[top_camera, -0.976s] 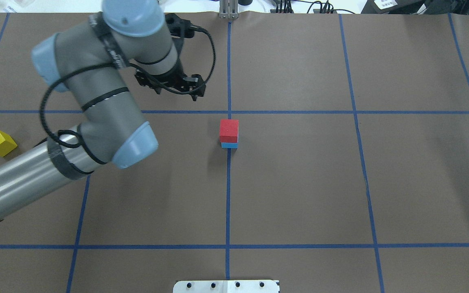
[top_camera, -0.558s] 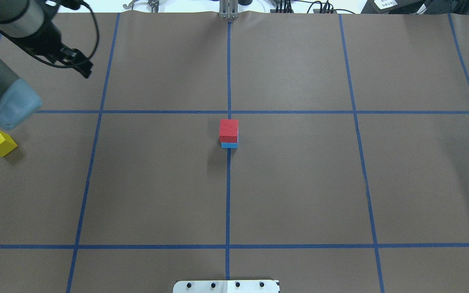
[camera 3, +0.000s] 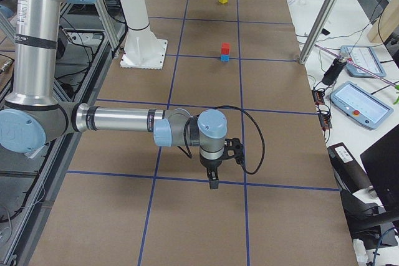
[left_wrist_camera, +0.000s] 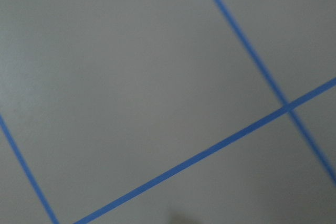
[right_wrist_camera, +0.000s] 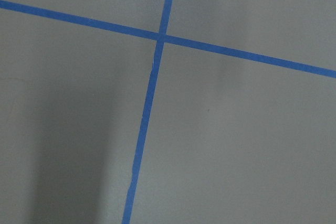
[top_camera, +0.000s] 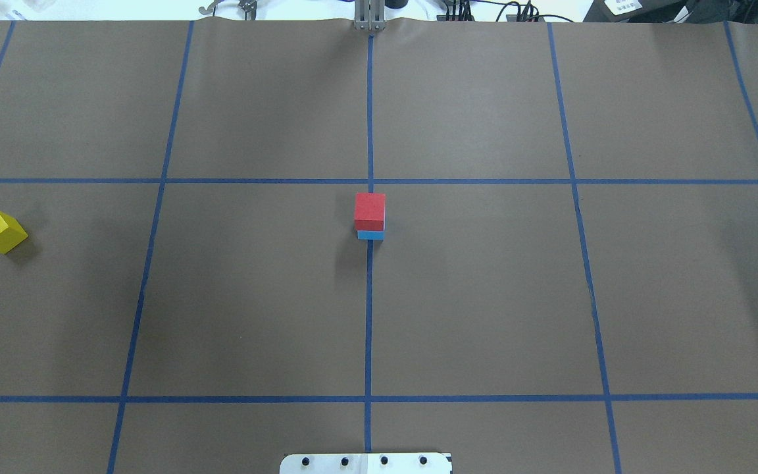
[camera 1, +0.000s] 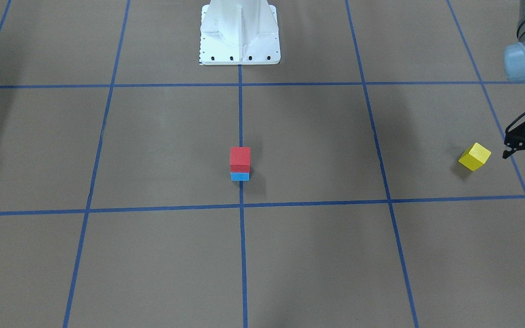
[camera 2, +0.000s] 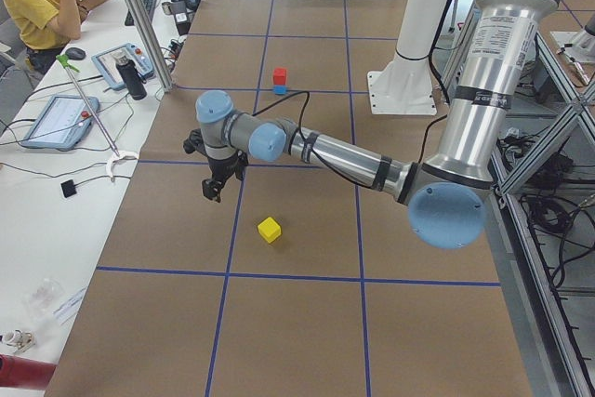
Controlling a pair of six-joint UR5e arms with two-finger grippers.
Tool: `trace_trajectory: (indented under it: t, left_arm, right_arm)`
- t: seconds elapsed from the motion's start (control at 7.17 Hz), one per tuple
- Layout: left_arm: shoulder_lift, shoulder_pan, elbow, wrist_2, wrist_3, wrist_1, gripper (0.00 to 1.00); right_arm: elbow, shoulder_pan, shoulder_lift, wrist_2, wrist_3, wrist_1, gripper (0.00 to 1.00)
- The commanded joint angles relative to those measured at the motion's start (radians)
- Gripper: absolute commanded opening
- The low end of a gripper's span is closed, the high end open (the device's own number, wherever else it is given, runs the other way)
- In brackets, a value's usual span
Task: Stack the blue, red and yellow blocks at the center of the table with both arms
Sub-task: 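Move the left gripper back toward the yellow cube, then lower the left gripper onto the yellow cube and close it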
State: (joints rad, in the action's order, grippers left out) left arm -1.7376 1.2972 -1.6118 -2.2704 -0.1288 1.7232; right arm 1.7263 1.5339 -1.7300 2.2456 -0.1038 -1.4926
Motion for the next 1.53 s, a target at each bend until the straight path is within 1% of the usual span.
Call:
trace_trajectory:
  t: [0.0,0.14,0.28,0.42,0.7,0.84,1.12,1.39]
  left_arm:
    - [0.087,-0.005,0.032,-0.015,0.205,0.231,1.0]
    - [0.111,-0.078,0.038,-0.009,0.315,0.343,1.0]
    - [0.134,-0.146,0.046,0.003,0.424,0.425,1.0]
    - [0.157,-0.194,0.049,0.046,0.469,0.484,1.0]
    - [0.211,-0.207,0.069,0.054,0.462,0.576,1.0]
    - [0.222,-0.207,0.067,0.057,0.445,0.585,1.0]
    - [0.221,-0.207,0.075,0.058,0.349,0.588,0.99]
    - [0.213,-0.208,0.095,0.057,0.319,0.589,0.99]
  right_arm:
    - [0.001,0.0,0.004,0.0,-0.001,0.0,1.0]
    - [-0.001,0.0,0.007,0.0,-0.001,0.005,1.0]
    - [-0.001,0.0,0.007,0.0,-0.001,0.006,1.0]
    - [-0.002,0.0,0.01,0.0,-0.001,0.006,1.0]
    - [-0.001,0.0,0.012,0.0,-0.001,0.008,1.0]
    - [-0.001,0.0,0.012,0.0,-0.001,0.006,1.0]
    - [-0.001,0.0,0.012,0.0,-0.001,0.006,1.0]
    - [-0.001,0.0,0.012,0.0,-0.001,0.006,1.0]
